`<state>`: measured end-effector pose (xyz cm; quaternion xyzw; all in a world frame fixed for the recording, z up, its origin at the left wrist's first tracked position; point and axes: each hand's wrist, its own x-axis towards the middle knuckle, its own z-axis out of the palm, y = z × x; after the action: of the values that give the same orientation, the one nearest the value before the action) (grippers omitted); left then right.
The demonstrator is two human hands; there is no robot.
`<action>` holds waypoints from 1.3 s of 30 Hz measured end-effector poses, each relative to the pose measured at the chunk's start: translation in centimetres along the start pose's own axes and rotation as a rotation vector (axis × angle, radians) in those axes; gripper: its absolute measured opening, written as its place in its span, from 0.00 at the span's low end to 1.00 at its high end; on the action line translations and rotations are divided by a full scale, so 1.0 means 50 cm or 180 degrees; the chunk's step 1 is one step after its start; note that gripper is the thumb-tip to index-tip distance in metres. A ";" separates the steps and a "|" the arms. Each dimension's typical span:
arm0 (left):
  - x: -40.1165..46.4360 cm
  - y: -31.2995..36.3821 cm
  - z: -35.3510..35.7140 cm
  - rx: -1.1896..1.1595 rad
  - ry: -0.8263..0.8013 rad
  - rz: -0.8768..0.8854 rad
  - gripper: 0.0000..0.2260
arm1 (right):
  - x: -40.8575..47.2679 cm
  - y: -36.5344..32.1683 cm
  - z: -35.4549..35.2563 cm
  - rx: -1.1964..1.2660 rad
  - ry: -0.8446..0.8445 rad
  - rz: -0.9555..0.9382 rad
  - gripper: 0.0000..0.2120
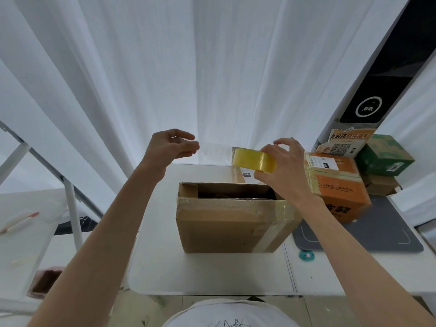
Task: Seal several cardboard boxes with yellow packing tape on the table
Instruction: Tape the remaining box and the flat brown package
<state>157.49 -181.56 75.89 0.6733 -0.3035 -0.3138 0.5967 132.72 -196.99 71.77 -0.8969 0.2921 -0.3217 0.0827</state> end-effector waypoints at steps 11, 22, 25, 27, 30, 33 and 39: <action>-0.022 -0.034 -0.066 -0.0072 -0.0132 -0.0324 0.06 | 0.014 -0.037 0.031 0.0955 -0.0784 0.0367 0.17; -0.016 -0.122 -0.081 0.0086 -0.0015 -0.0989 0.04 | -0.047 -0.020 0.161 0.1248 -0.1148 0.0905 0.15; -0.014 -0.133 -0.085 0.0160 -0.0058 -0.1058 0.04 | -0.053 -0.012 0.174 0.1252 -0.1191 0.0940 0.15; -0.012 -0.137 -0.087 0.0177 -0.0108 -0.1095 0.04 | -0.051 -0.008 0.181 0.1268 -0.1257 0.0981 0.13; -0.007 -0.137 -0.083 0.0139 -0.0140 -0.1104 0.04 | -0.038 -0.004 0.180 0.1381 -0.1140 0.1021 0.12; 0.000 -0.127 -0.075 0.0085 -0.0195 -0.1020 0.06 | -0.019 0.001 0.158 0.1807 -0.1173 0.1167 0.07; 0.016 -0.100 -0.049 -0.0021 -0.0360 -0.0880 0.06 | 0.008 0.004 0.115 0.2241 -0.1725 0.1704 0.15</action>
<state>160.05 -180.16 71.11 0.6880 -0.2400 -0.4314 0.5320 136.45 -197.60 67.42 -0.7597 0.3535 -0.1242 0.5315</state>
